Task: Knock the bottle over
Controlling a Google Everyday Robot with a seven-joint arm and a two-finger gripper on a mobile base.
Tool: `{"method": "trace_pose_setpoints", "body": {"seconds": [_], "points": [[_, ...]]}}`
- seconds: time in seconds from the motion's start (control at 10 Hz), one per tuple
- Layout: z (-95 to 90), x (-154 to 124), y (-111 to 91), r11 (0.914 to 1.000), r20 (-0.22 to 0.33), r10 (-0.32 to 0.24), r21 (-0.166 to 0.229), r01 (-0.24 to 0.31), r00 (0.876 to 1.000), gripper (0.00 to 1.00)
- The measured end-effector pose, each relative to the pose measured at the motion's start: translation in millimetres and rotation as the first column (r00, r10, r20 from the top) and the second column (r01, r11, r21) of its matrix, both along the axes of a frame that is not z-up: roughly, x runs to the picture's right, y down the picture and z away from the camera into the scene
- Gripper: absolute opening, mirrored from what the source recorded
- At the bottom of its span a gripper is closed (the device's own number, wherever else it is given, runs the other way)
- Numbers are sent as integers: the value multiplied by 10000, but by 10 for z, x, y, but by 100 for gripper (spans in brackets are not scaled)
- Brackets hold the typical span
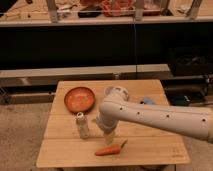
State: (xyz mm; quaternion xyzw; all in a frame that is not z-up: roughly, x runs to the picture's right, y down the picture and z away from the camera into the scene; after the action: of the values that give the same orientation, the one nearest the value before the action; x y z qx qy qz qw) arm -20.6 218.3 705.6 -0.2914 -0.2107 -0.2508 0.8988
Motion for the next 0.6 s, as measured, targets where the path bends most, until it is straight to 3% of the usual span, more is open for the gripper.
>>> {"method": "trace_pose_setpoints", "body": {"seconds": [0.1,0.3,0.6], "points": [[1,-35,15,10000,144,-51,-44,51,9999,78],[9,-64,12,9999,249,-83,-62,85,9997,78],[18,-89,11,9998,475,-189,-96,193,9987,51]]}}
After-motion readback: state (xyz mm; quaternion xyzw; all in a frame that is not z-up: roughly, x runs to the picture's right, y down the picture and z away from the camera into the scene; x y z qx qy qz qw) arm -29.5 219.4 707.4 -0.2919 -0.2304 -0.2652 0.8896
